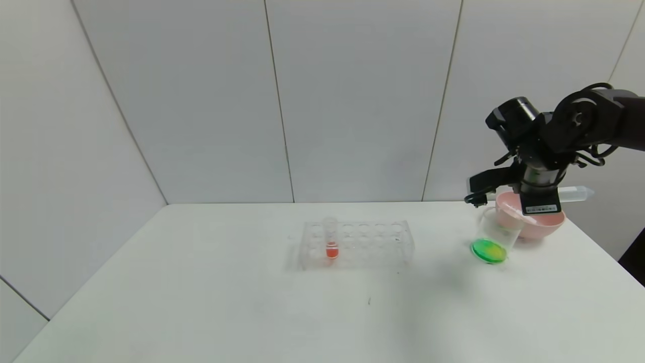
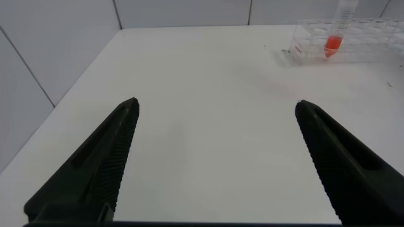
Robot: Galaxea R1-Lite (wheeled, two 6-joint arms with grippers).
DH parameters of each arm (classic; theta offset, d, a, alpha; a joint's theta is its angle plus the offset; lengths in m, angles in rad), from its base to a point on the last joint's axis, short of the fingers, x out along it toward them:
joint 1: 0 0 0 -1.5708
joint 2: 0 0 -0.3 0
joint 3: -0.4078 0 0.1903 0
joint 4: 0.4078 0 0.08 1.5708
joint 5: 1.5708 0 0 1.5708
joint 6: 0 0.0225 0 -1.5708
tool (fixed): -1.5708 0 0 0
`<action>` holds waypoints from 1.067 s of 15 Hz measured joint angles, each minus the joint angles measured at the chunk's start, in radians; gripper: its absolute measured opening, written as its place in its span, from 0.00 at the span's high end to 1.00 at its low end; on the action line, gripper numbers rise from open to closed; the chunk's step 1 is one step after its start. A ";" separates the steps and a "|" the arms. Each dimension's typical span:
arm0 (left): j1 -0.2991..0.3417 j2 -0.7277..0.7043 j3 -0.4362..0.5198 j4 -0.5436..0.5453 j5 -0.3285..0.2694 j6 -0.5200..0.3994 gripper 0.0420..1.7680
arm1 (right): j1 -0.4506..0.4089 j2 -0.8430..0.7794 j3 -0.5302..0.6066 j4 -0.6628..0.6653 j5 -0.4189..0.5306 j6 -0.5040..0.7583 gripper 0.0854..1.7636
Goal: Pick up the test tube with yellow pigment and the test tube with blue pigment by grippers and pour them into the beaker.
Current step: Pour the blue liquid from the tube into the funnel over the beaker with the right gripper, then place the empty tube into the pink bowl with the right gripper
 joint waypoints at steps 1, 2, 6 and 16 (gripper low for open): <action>0.000 0.000 0.000 0.000 0.000 0.000 0.00 | 0.000 0.000 0.000 -0.001 0.001 0.001 0.76; 0.000 0.000 0.000 0.000 0.000 0.000 0.00 | -0.003 -0.001 0.000 -0.002 0.008 0.001 0.76; 0.000 0.000 0.000 0.000 0.000 0.000 0.00 | -0.039 -0.022 0.000 -0.008 0.196 0.012 0.76; 0.000 0.000 0.000 0.000 0.000 0.000 0.00 | -0.126 -0.125 0.178 -0.585 0.950 0.770 0.76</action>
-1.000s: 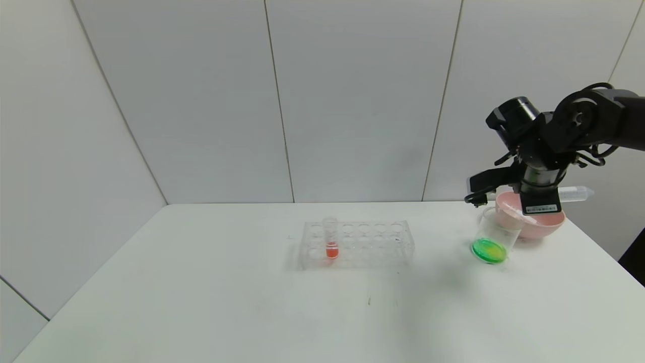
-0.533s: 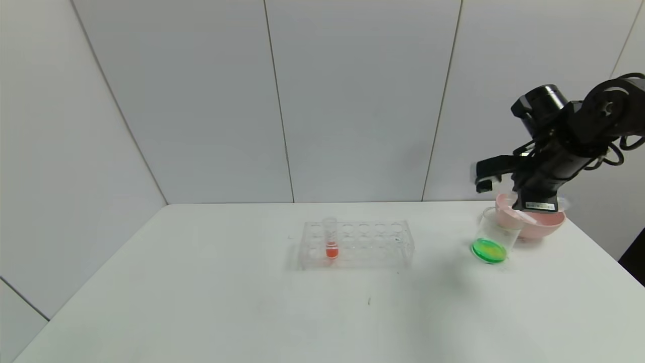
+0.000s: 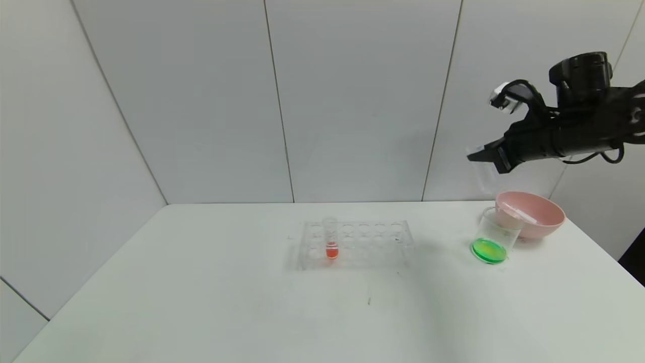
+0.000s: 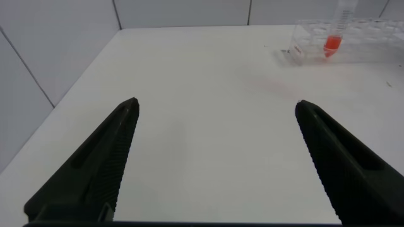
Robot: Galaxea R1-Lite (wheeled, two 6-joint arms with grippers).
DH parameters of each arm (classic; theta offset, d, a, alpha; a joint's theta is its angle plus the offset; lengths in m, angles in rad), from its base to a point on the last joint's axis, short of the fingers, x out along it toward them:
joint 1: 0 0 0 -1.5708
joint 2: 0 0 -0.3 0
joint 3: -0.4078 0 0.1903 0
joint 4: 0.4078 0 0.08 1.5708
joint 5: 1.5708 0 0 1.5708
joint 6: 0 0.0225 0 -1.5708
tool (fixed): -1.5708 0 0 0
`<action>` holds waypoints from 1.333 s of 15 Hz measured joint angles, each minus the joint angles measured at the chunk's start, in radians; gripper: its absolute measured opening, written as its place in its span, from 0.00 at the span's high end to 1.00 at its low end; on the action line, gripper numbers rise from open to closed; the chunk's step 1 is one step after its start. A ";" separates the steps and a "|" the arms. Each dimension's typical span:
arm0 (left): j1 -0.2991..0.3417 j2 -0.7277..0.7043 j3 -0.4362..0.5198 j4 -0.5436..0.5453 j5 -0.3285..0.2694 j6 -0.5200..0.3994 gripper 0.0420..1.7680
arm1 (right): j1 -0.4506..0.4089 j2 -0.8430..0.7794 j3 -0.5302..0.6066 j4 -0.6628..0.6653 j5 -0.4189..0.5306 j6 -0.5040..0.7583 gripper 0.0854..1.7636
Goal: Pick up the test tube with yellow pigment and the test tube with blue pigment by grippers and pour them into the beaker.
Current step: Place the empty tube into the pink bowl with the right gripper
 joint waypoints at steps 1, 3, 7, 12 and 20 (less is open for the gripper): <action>0.000 0.000 0.000 0.000 0.000 0.000 0.00 | 0.011 -0.015 0.075 -0.187 0.005 0.086 0.76; 0.000 0.000 0.000 0.000 0.000 0.000 0.00 | 0.026 -0.039 0.237 -0.504 0.007 0.218 0.76; 0.000 0.000 0.000 0.000 0.000 0.000 0.00 | 0.028 -0.115 0.560 -0.798 -0.024 0.364 0.76; 0.000 0.000 0.000 0.000 0.000 0.000 0.00 | 0.009 -0.259 0.883 -1.077 -0.071 0.464 0.76; 0.000 0.000 0.000 0.000 0.000 0.000 0.00 | -0.107 -0.309 0.994 -1.145 -0.066 0.482 0.76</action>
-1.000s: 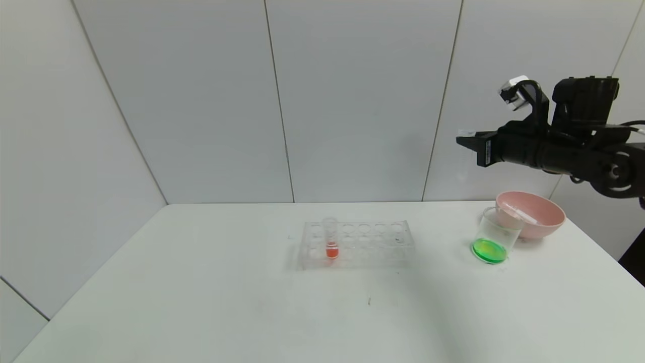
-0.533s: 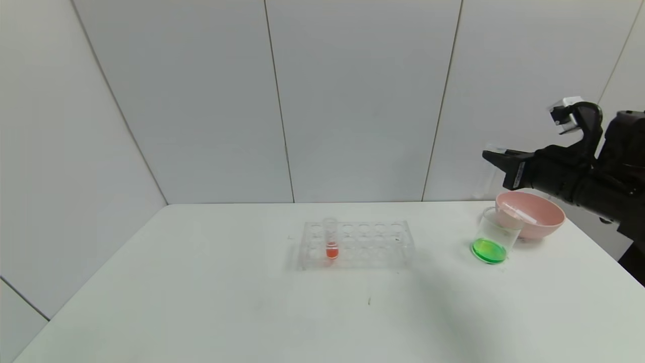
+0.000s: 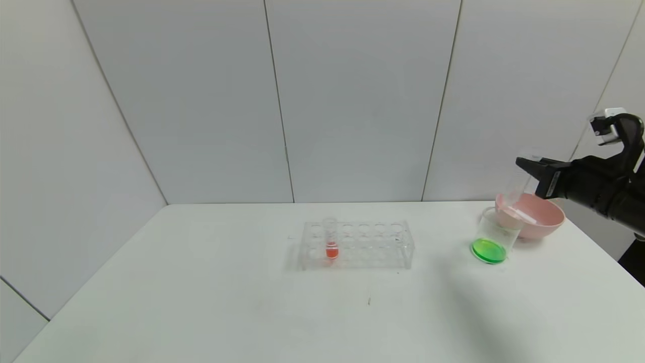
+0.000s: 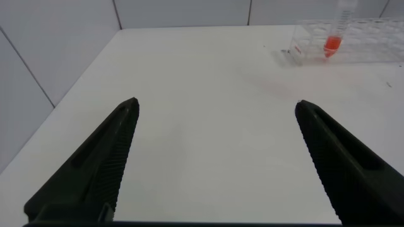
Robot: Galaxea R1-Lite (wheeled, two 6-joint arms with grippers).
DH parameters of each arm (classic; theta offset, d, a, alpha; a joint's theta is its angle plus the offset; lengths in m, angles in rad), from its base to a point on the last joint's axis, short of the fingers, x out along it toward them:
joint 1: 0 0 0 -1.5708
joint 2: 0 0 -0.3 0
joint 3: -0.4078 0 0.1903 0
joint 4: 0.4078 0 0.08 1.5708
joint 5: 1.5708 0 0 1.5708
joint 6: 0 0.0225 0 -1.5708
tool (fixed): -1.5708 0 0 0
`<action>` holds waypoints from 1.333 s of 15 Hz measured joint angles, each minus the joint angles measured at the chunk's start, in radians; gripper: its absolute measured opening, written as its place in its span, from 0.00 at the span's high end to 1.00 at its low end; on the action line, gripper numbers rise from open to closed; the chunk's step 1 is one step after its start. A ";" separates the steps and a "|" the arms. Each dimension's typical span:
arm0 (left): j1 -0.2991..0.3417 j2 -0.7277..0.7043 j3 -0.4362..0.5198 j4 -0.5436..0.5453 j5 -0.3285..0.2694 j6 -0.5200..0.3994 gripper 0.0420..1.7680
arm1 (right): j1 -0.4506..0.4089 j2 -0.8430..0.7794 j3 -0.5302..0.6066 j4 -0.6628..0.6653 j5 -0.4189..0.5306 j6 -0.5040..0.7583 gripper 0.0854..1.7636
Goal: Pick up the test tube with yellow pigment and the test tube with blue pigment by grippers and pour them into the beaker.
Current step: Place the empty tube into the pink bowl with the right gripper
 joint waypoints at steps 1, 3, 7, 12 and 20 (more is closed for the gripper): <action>0.000 0.000 0.000 0.000 0.000 0.000 0.00 | -0.027 0.017 -0.024 0.000 0.003 0.002 0.76; 0.000 0.000 0.000 0.000 0.000 0.000 0.00 | -0.075 0.067 -0.085 0.002 0.004 0.002 0.76; 0.000 0.000 0.000 0.000 0.000 0.000 0.00 | -0.161 0.210 -0.233 0.006 0.001 0.004 0.76; 0.000 0.000 0.000 0.000 0.000 0.000 0.00 | -0.214 0.373 -0.360 0.003 -0.011 0.002 0.76; 0.000 0.000 0.000 0.000 0.000 0.000 0.00 | -0.232 0.496 -0.448 0.009 -0.013 0.002 0.55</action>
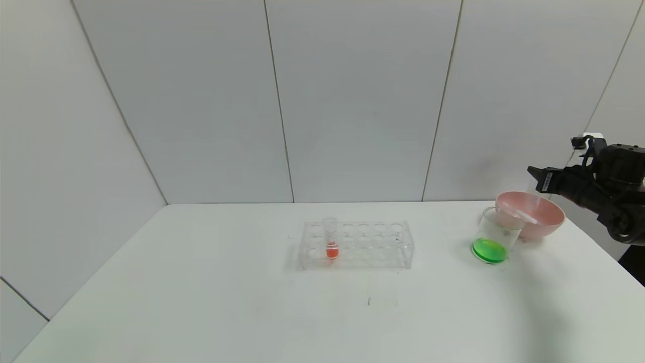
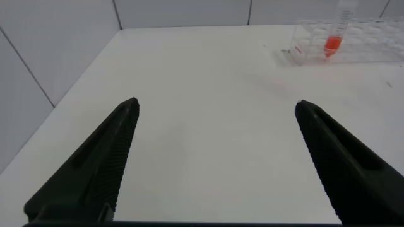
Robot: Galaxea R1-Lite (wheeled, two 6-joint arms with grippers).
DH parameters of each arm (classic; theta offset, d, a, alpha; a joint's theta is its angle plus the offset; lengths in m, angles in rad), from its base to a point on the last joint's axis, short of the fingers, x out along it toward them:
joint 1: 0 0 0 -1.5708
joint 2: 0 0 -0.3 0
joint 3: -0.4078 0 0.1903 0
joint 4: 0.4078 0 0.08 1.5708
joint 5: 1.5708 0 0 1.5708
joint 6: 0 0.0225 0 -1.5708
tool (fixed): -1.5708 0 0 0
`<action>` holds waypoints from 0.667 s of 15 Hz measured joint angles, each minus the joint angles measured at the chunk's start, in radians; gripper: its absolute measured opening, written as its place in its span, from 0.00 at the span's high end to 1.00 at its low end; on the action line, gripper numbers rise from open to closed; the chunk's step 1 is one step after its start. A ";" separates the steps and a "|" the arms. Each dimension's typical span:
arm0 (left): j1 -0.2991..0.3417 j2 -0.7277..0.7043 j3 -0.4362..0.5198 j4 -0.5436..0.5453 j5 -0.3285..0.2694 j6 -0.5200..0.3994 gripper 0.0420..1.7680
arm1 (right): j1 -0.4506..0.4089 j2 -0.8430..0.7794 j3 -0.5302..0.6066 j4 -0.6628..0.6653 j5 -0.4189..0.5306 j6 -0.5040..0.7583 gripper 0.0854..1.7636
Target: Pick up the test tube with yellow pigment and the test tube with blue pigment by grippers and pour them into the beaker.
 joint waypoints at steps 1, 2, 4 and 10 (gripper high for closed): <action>0.000 0.000 0.000 0.000 0.000 0.000 0.00 | 0.000 0.004 -0.003 0.000 -0.001 0.000 0.49; 0.000 0.000 0.000 0.000 0.000 0.000 0.00 | 0.001 0.009 -0.009 -0.002 -0.001 0.000 0.43; 0.000 0.000 0.000 0.000 0.000 0.000 0.00 | 0.013 0.019 -0.029 0.000 -0.030 -0.001 0.34; 0.000 0.000 0.000 0.000 0.000 0.000 0.00 | 0.192 0.053 -0.135 0.050 -0.198 0.000 0.18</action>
